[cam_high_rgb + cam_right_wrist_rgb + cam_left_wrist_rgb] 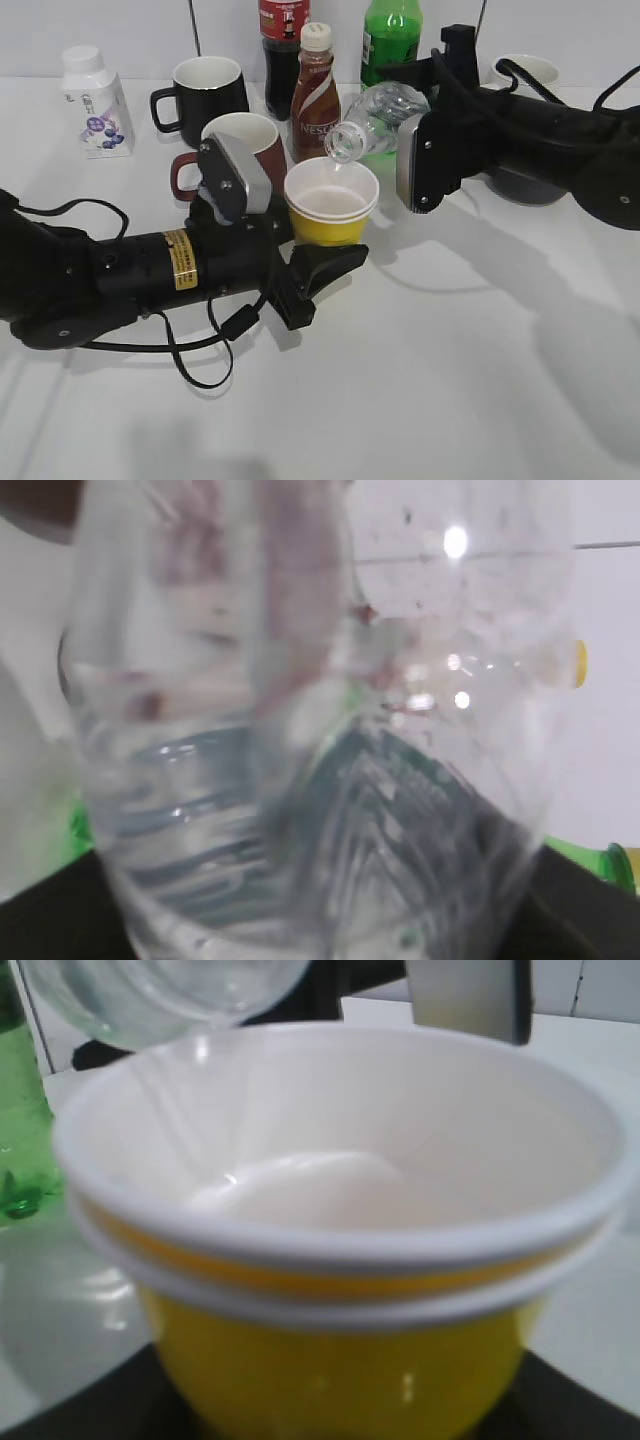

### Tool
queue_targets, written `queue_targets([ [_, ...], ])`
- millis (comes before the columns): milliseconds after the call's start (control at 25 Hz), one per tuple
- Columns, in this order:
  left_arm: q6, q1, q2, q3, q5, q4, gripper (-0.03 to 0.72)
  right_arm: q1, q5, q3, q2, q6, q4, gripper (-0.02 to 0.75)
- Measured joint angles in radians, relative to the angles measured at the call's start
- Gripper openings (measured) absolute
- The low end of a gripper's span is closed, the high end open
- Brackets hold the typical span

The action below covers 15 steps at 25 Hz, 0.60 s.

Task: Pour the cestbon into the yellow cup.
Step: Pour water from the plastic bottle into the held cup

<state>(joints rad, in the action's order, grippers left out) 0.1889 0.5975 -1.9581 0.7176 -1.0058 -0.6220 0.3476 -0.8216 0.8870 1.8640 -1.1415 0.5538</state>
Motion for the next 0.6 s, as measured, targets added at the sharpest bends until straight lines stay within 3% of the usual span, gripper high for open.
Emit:
queue_targets([
  [600,0.0,0.0,0.0,0.0,0.001,-0.026,0.424,0.0,-0.027,0.0,0.0,-0.082,-0.016,0.465],
])
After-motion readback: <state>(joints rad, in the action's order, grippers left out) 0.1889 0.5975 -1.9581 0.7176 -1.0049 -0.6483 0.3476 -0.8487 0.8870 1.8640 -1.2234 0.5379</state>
